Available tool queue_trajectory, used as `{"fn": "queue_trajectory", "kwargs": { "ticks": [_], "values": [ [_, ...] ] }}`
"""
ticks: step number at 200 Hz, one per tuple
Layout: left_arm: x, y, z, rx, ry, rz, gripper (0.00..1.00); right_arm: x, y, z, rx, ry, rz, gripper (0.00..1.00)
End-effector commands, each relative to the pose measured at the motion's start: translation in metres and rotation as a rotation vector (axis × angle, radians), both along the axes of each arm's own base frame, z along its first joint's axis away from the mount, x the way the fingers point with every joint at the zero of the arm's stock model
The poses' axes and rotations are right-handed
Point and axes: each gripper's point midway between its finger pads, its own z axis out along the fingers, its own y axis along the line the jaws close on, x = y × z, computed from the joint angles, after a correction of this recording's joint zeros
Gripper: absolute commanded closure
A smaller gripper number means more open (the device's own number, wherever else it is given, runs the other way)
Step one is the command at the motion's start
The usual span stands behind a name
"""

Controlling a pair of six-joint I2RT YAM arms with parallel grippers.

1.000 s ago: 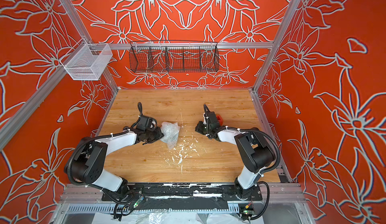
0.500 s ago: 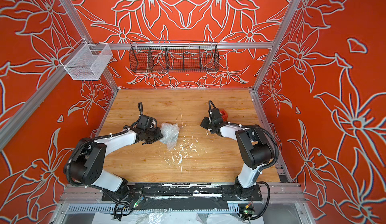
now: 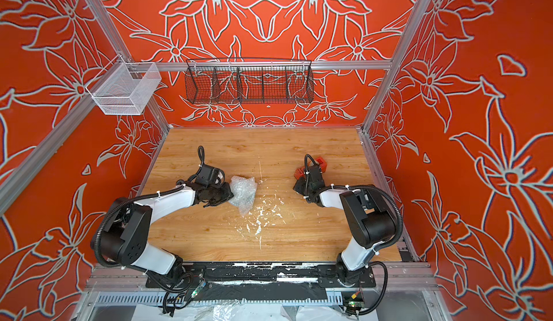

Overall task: Wrap bowls in bubble wrap
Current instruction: Tear off the tape using the Tape Cutter, then stick the tape on the bubble wrap.

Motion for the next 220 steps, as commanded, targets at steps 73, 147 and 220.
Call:
{"fn": "queue_trajectory", "kwargs": {
  "ticks": [73, 147, 220],
  "values": [
    [-0.032, 0.008, -0.023, 0.05, 0.099, -0.015, 0.98, -0.054, 0.111, 0.114, 0.223, -0.114, 0.488, 1.0],
    [-0.033, 0.007, -0.024, 0.057, 0.106, -0.018, 0.98, -0.106, 0.193, 0.163, 0.449, -0.198, 0.783, 1.0],
    [-0.036, 0.009, -0.024, 0.069, 0.106, -0.028, 0.98, -0.116, 0.232, 0.145, 0.412, -0.116, 1.026, 1.0]
  ]
}}
